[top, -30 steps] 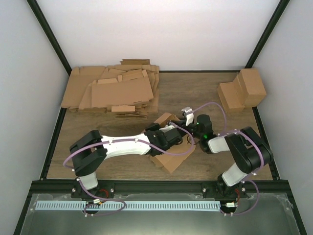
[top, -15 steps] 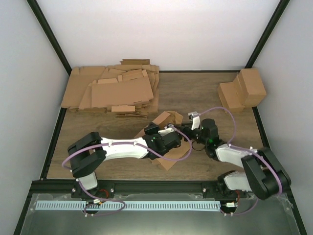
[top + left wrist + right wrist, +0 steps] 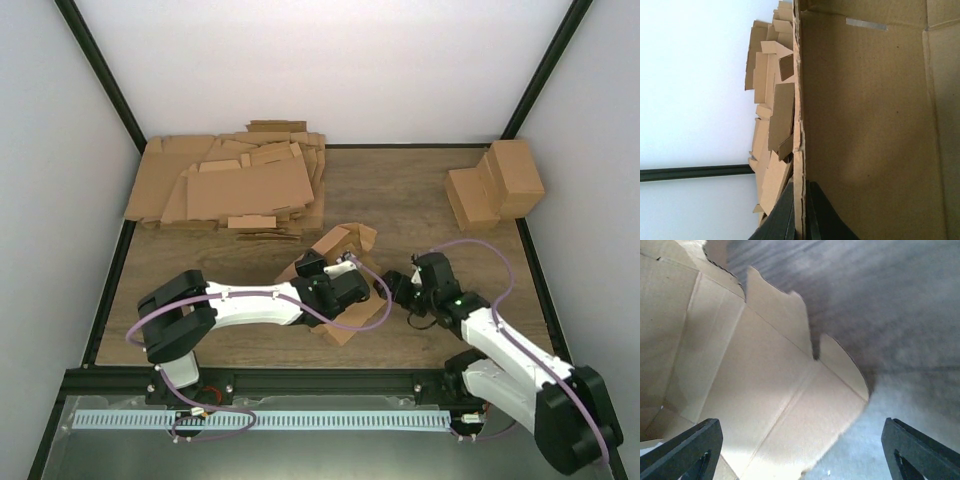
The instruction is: Fold the paper box
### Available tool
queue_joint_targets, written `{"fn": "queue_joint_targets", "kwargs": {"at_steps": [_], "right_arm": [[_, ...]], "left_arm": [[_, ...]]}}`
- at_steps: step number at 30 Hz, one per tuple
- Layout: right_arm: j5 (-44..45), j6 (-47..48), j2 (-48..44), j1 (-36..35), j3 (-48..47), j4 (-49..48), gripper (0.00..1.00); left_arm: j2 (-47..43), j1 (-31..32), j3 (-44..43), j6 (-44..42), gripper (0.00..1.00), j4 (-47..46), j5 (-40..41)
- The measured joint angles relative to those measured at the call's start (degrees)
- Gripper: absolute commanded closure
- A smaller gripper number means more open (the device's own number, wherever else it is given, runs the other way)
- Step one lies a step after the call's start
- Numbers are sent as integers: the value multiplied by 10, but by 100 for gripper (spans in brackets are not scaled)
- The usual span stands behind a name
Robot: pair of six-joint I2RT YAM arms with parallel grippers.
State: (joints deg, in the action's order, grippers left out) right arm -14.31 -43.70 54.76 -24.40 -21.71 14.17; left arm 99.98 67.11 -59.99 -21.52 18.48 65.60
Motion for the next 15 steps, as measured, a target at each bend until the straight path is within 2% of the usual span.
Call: {"fn": "queue_joint_targets", "kwargs": {"at_steps": [3,7,10,15], "right_arm": [[-3,-49,-43,0,6,52,10],[-21,-92,-62,0,37,71,11],[-50,-113,-53,2,60,38,12],[-108,-128,16,0,64,-51,14]], "left_arm": [[0,3,0,0,96,0,4],[0,8,0,0,96,0,9],[0,10,0,0,96,0,10],[0,11,3,2,96,-1,10]]}}
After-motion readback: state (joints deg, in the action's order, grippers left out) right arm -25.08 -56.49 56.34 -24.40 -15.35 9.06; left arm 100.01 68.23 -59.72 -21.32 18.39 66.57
